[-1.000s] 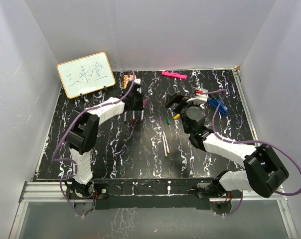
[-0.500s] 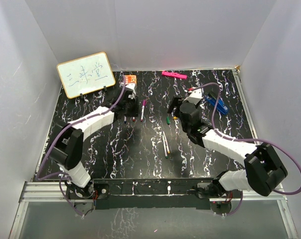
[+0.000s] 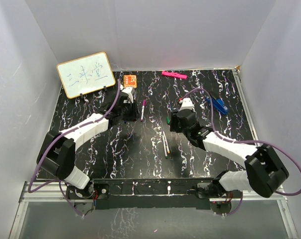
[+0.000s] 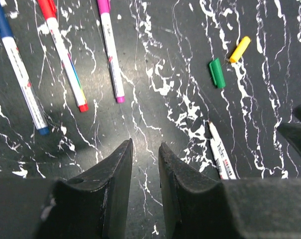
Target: Insert the pens into the pen caps
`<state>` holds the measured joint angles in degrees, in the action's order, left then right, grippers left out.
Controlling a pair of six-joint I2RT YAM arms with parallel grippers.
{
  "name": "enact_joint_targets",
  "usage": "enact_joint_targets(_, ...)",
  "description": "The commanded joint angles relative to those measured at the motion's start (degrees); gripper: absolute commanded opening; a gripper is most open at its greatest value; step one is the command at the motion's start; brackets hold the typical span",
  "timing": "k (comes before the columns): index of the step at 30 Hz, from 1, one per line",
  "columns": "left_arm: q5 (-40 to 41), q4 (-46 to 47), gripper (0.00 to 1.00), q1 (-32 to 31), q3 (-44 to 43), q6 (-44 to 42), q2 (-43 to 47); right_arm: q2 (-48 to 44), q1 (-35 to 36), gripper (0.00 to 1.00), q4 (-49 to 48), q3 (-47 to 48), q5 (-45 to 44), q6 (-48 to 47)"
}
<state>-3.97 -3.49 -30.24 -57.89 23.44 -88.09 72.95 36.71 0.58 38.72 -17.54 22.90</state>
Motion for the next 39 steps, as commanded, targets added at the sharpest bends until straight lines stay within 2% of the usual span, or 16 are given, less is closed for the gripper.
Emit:
enact_joint_targets(1, -2.4, 0.6, 0.26, -0.4, 1.9, 1.6, 3.1, 3.9, 0.8, 0.38, 1.7, 0.5, 6.3, 1.2)
enact_joint_targets(5, -2.6, 1.2, 0.26, -0.4, 3.0, 2.3, 3.4, 6.6, 1.5, 0.33, 3.6, 0.9, 7.2, 1.7)
enact_joint_targets(16, -3.3, 2.8, 0.26, -0.4, 3.7, 3.5, 1.7, 9.4, 3.5, 0.29, 4.0, 0.6, 8.6, 2.4)
enact_joint_targets(39, -3.5, 3.5, 0.26, -0.4, 4.7, 3.7, 1.0, 15.2, 5.9, 0.28, 6.3, 4.7, 5.2, 3.1)
